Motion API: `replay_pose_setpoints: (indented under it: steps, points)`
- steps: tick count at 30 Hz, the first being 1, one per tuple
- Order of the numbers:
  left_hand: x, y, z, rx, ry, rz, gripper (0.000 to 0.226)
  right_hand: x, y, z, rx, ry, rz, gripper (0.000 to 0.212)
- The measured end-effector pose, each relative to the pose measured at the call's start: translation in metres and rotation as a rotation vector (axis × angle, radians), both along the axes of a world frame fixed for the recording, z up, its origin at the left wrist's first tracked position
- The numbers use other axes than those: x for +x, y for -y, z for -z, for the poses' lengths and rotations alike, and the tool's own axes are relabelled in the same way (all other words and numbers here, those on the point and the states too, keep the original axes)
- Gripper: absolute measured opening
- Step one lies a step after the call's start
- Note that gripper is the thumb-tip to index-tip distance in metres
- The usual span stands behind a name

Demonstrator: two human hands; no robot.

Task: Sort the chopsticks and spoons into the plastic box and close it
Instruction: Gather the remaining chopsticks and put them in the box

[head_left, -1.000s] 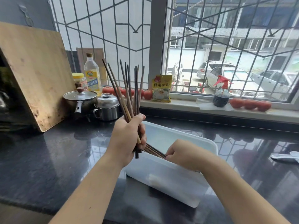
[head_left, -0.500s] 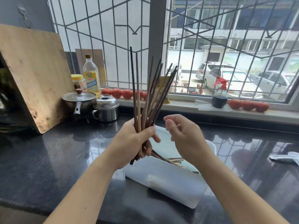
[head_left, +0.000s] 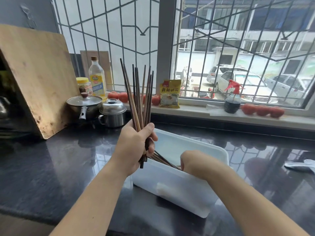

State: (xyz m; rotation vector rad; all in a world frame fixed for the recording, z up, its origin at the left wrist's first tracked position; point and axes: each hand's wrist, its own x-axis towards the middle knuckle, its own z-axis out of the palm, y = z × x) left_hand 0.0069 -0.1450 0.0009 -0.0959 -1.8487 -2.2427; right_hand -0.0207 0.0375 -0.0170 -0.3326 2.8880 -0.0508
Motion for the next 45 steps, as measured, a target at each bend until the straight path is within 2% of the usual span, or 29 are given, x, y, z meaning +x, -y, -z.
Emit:
replay_pose_setpoints:
  steps: [11, 13, 16, 17, 19, 21, 23, 26, 28, 32, 34, 36, 40, 45]
  points:
    - [0.001, -0.003, -0.001, -0.003, 0.001, 0.002, 0.011, 0.003, 0.002, -0.003, -0.099, -0.036, 0.016, 0.021]
    - [0.002, -0.003, -0.002, -0.003, 0.006, 0.012, 0.012, 0.002, 0.003, -0.006, -0.264, -0.215, 0.082, 0.016]
    - [0.003, -0.001, -0.003, -0.019, 0.019, 0.065, 0.011, 0.006, 0.002, -0.016, -0.777, -0.524, 0.094, 0.013]
    - [0.004, 0.0, -0.003, -0.054, 0.018, 0.099, 0.012, 0.009, 0.002, -0.02, -0.954, -0.535, 0.067, 0.012]
    - [0.005, 0.0, -0.004, -0.19, -0.005, 0.181, 0.013, 0.015, 0.002, -0.026, -1.186, -0.418, -0.017, 0.012]
    - [0.007, -0.001, -0.005, -0.339, -0.043, 0.24, 0.012, 0.019, 0.002, -0.028, -1.237, -0.326, -0.103, 0.015]
    - [0.008, -0.001, -0.006, -0.387, -0.055, 0.275, 0.011, 0.02, 0.001, -0.03, -1.254, -0.333, -0.123, 0.016]
    - [0.007, 0.0, -0.007, -0.351, -0.036, 0.299, 0.014, 0.023, -0.002, -0.033, -1.375, -0.321, -0.101, 0.017]
    - [0.005, 0.0, -0.006, -0.305, -0.002, 0.253, 0.015, 0.024, -0.003, -0.036, -1.532, -0.327, -0.063, 0.019]
    - [-0.002, 0.0, -0.002, -0.11, 0.062, 0.136, 0.016, 0.023, -0.011, -0.042, -1.839, -0.586, 0.129, 0.023]
    - [-0.005, 0.002, -0.001, 0.012, 0.073, 0.106, 0.015, 0.019, -0.016, -0.039, -1.775, -0.679, 0.229, 0.02]
    - [-0.006, 0.004, -0.001, 0.066, 0.073, 0.083, 0.016, 0.013, -0.016, -0.033, -1.526, -0.652, 0.261, 0.017]
    - [-0.003, -0.001, -0.002, 0.032, 0.055, 0.056, 0.017, 0.008, -0.005, -0.021, -0.902, -0.461, 0.115, 0.014]
    - [-0.001, 0.0, -0.004, 0.099, 0.061, 0.085, 0.016, 0.005, 0.0, -0.009, -0.456, -0.18, 0.0, 0.017]
